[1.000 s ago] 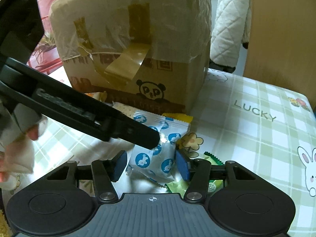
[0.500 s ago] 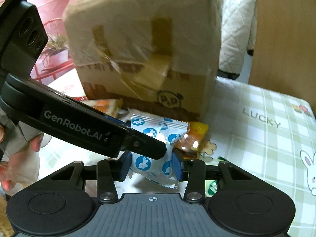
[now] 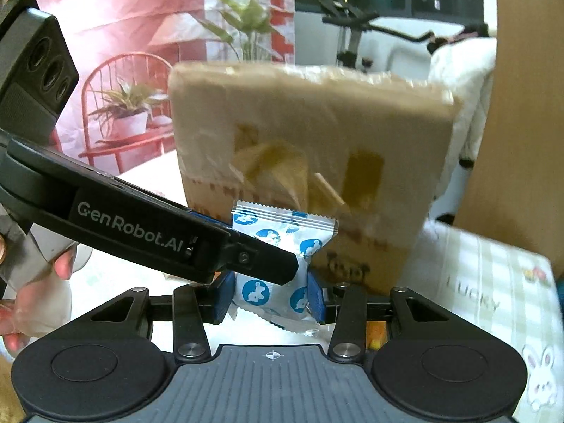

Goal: Organize snacks
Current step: 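Carry the blue-and-white packet with both grippers over the box, then open both grippers to drop the blue-and-white packet into the box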

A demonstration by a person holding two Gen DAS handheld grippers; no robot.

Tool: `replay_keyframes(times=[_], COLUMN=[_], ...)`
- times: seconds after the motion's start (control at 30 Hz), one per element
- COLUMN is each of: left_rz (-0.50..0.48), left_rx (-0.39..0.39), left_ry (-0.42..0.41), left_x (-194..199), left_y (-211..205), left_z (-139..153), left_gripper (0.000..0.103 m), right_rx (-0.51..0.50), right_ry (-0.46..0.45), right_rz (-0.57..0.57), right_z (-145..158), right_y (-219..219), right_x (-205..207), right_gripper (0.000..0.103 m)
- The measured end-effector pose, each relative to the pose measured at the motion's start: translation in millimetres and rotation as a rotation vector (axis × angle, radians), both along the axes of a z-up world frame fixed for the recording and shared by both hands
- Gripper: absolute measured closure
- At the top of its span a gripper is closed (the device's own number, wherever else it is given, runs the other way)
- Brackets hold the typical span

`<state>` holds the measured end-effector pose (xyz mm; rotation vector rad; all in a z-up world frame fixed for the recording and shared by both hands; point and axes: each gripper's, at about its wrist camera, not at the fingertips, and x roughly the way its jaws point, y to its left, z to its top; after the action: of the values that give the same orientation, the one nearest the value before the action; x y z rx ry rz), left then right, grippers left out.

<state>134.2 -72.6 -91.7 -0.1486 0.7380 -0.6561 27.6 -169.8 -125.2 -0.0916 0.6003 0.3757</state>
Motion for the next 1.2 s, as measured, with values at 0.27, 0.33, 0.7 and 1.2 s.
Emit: replay_keyframes(times=[0.27,0.33,0.7,1.2], left_rz=[0.021,0.022,0.042,0.133], left_rx=[-0.047,-0.055,-0.107,-0.042], left_ry=[-0.131,-0.159,-0.218,-0.157], left_x=[5,11,90,124], left_y=[18,18,10,23], left_z=[52,65,100,74], left_gripper=[0.059,0.059,0.059,0.042], right_rx=[-0.041,-0.047,-0.071,-0.035], right_ry=[-0.128,-0.159,-0.248,-0.141], right_rz=[0.024,0.028,0.017,-0.041], right_z=[54,70,118,83], right_y=[14,15,17,7], right_x=[12,20,101,145], right_gripper=[0.063,0.063,0.063,0.053])
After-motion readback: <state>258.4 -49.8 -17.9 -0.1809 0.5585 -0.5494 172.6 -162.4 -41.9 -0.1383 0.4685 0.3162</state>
